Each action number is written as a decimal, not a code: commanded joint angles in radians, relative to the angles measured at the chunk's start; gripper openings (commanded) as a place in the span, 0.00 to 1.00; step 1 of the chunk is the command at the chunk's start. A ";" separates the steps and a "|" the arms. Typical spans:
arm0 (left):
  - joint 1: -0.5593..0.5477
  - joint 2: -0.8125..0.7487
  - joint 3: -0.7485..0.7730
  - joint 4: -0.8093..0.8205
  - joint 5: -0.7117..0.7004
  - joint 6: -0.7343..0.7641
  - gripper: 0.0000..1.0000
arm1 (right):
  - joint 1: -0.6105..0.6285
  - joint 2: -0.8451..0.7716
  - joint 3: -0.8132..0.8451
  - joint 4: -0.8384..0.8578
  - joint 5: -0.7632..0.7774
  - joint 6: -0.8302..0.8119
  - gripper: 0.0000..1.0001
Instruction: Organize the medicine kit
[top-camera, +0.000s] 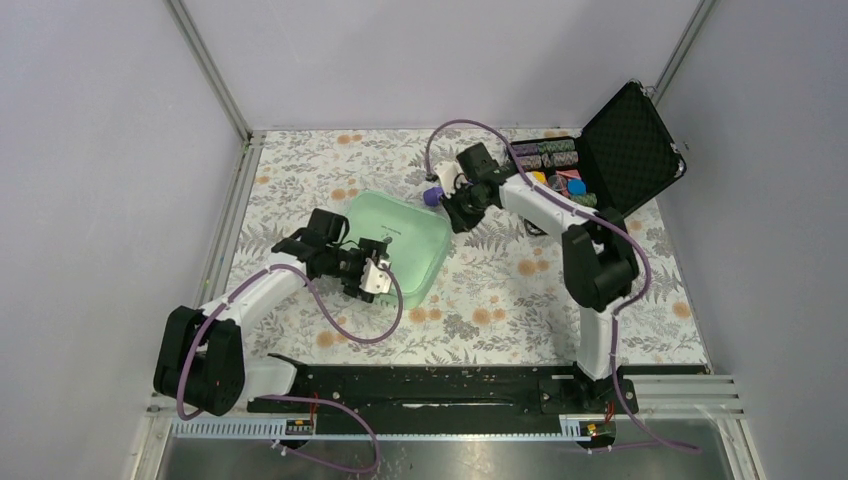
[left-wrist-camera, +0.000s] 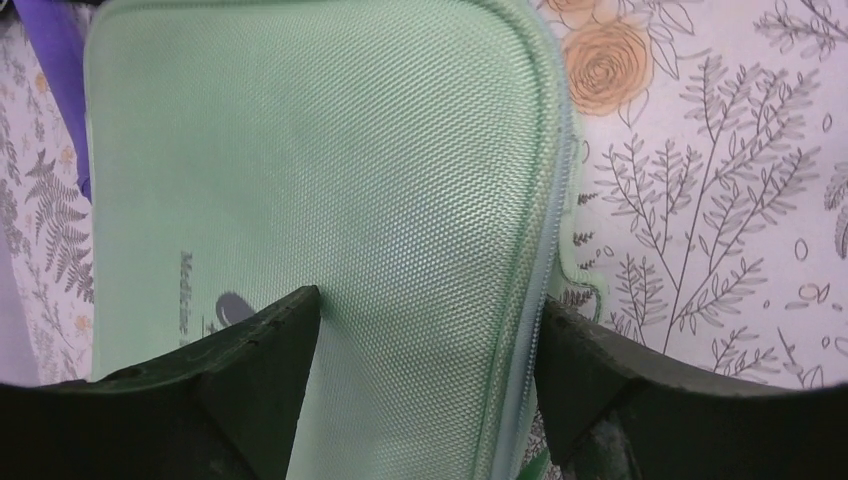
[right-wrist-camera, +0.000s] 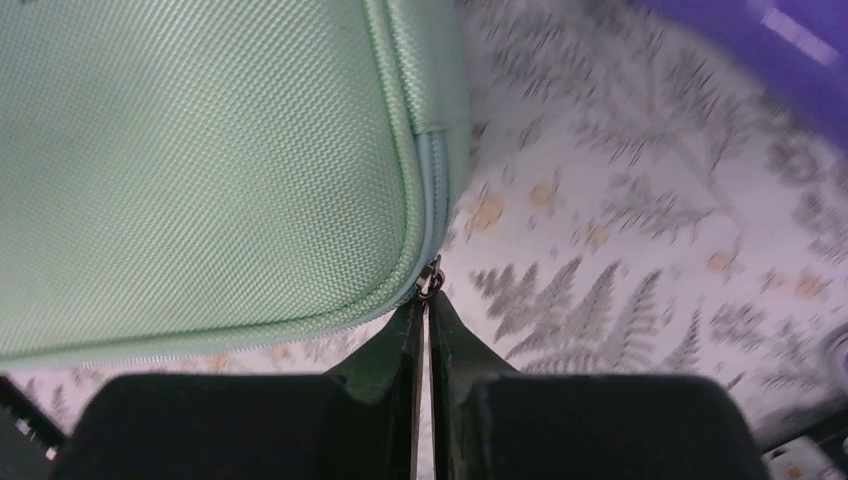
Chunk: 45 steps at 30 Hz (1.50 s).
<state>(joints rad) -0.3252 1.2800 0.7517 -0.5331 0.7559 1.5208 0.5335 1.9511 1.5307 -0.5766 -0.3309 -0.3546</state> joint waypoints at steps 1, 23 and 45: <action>-0.010 -0.036 -0.001 0.111 0.041 -0.129 0.76 | 0.050 0.120 0.208 0.015 -0.011 -0.034 0.00; -0.120 0.158 0.056 0.485 -0.106 -0.518 0.92 | 0.065 0.251 0.306 0.018 -0.126 -0.001 0.00; -0.138 0.161 0.005 0.797 -0.362 -0.901 0.75 | 0.020 -0.037 -0.018 -0.150 -0.252 -0.031 0.00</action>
<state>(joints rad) -0.4694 1.4479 0.7288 0.1730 0.4068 0.6586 0.5762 1.9667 1.4868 -0.7052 -0.5522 -0.4389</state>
